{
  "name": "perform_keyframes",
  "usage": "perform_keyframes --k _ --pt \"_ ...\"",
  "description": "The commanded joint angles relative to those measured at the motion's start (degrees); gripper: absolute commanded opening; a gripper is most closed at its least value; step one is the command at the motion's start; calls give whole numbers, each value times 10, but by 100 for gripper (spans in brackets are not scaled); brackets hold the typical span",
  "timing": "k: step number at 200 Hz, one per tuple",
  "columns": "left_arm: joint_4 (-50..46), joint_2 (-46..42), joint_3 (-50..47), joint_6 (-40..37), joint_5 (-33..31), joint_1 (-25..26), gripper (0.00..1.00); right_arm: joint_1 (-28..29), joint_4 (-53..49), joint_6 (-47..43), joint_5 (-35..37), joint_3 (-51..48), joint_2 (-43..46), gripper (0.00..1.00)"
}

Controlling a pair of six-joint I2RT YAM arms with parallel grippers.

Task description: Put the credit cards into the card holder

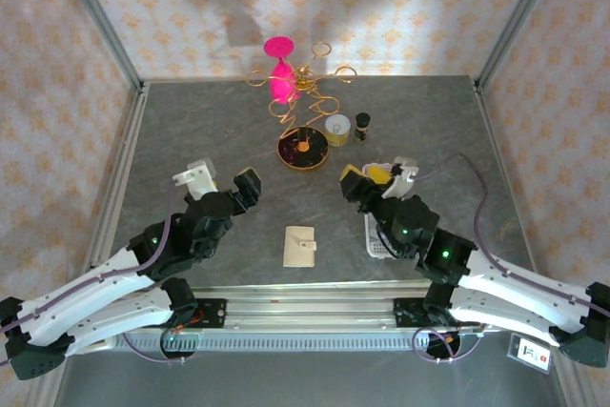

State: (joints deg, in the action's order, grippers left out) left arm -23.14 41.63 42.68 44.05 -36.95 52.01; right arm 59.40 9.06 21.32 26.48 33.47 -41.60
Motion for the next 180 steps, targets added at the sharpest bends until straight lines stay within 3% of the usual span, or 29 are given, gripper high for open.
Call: perform_keyframes --k 1,22,43,62,76,91,110,125,139,174,180 --pt "110 -17 -30 -147 -98 -5 99 -12 35 -148 107 -28 12 74" --pt "232 -29 -76 -233 -146 -26 99 -45 88 -227 138 -53 15 81" --pt "325 -26 -113 -284 -122 -88 99 -138 139 -267 90 -84 16 83" --pt "364 -9 -137 -286 -90 -175 99 -243 176 -273 24 -114 15 84" --pt "360 14 -143 -258 -51 -254 99 -323 215 -263 -12 -143 10 93" --pt "369 47 -155 -238 -10 -335 99 -409 254 -257 -74 -179 -1 94" --pt "452 86 -202 -266 27 -405 99 -494 286 -220 -130 -214 -27 96" --pt "540 116 -248 -294 40 -431 99 -519 307 -226 -146 -240 -52 97" --pt "586 154 -274 -300 13 -439 99 -520 342 -241 -142 -270 -75 99" --pt "648 272 -287 -343 -15 -454 99 -521 416 -223 -140 -322 -101 100" --pt "616 284 -270 -335 0 -458 99 -521 406 -225 -148 -314 -103 100"
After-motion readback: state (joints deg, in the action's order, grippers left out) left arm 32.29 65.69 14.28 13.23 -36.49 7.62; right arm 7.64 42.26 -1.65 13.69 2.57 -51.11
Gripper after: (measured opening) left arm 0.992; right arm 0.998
